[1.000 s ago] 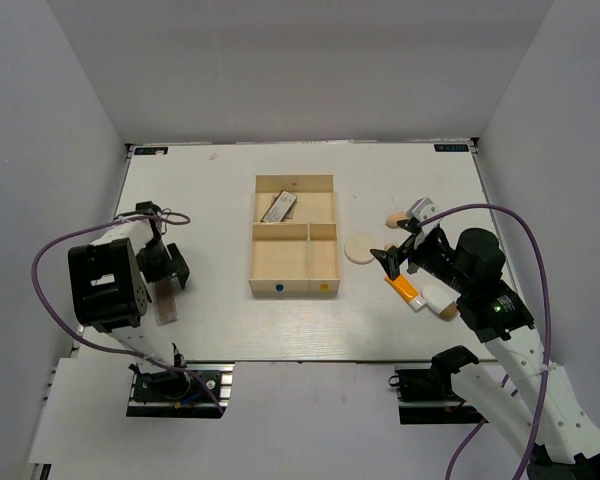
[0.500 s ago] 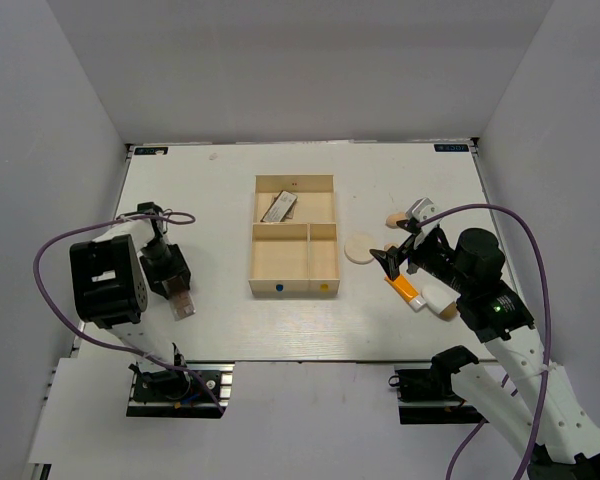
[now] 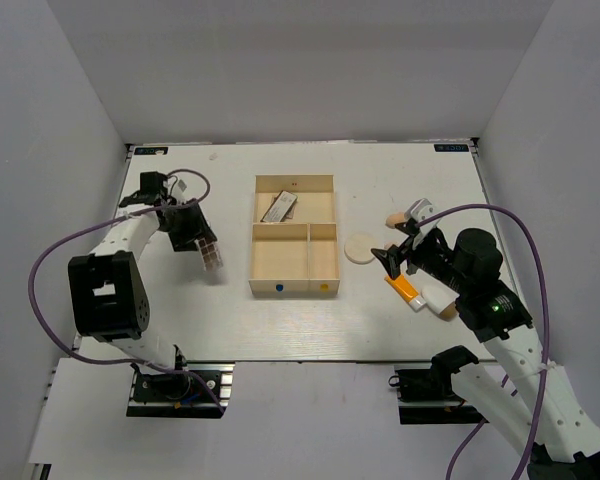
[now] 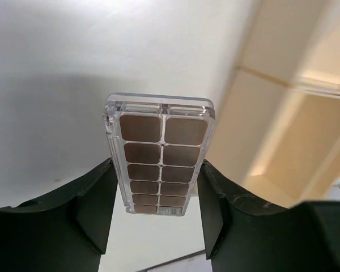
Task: Organize the makeup
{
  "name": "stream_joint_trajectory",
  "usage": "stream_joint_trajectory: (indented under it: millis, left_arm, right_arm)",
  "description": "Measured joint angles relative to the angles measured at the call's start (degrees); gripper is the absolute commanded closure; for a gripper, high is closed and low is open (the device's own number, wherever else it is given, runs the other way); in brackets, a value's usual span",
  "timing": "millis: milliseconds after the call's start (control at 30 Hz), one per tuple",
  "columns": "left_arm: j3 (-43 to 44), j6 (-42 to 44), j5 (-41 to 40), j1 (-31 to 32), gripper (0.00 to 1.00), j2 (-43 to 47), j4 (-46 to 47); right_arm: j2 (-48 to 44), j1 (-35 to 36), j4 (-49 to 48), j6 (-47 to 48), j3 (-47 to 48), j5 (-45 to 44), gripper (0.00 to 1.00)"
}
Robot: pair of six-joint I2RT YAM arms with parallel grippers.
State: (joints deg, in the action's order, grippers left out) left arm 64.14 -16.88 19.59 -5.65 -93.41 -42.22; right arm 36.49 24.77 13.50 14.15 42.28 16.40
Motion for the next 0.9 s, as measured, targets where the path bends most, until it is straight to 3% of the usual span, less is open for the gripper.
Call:
stream_joint_trajectory:
  millis: [67,167,200,267,300,633,900]
  left_arm:
    - [2.58,-0.22,2.14,1.55,0.89,1.09,1.29]
    - [6.60,-0.61,4.04,3.54,0.89,1.60,2.12]
    - [7.87,-0.81,4.50,4.22,0.89,1.60,2.40]
    - [10.10,-1.73,5.90,5.42,0.89,1.57,3.56]
    - [11.10,-2.38,6.60,6.12,0.90,1.53,4.37]
    - [28.74,-9.79,8.66,16.85,0.89,-9.77,15.02]
    - [35.32,-11.65,0.83,22.29,0.85,-21.44,17.38]
  right_arm:
    - [-0.02,0.00,-0.04,0.00,-0.02,-0.20,0.29]
    - [0.00,0.00,-0.13,0.15,-0.07,-0.31,0.54]
    - [0.02,0.00,-0.13,0.15,-0.09,-0.42,0.69]
    - [0.28,0.00,-0.28,0.17,-0.09,-0.66,0.88]
    - [0.44,0.00,-0.37,0.26,-0.09,-0.90,0.91]
    - [2.93,0.00,-1.55,0.02,-1.09,-3.43,0.89]
    - [3.43,0.00,-2.16,0.57,-1.97,-5.95,0.66]
